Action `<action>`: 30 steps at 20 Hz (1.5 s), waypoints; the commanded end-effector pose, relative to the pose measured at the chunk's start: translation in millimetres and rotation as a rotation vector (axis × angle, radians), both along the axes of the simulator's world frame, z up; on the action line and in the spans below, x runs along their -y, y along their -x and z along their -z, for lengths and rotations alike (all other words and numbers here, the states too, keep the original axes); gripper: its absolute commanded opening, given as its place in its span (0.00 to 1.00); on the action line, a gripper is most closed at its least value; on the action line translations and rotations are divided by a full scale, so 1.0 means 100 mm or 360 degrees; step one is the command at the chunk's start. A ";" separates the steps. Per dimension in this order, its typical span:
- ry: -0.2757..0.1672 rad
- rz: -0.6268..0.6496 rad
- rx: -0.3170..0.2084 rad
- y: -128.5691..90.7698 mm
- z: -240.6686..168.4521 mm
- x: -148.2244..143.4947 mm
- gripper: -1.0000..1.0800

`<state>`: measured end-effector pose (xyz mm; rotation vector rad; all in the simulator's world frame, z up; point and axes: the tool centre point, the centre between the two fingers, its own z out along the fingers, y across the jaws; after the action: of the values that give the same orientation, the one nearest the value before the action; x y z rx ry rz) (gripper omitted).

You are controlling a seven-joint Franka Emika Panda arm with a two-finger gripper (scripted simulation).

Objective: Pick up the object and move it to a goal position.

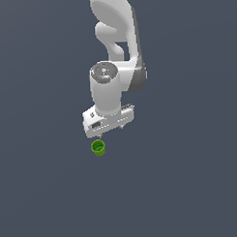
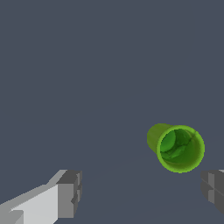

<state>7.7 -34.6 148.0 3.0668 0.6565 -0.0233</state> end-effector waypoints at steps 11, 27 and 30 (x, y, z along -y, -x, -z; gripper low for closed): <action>-0.0002 -0.0509 -0.0003 -0.12 0.20 0.23 0.96; -0.0015 -0.1135 0.0005 -0.26 0.45 0.52 0.96; -0.0017 -0.1224 0.0008 -0.28 0.49 0.57 0.96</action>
<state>34.2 -89.2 101.0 2.6264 1.7214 -0.0099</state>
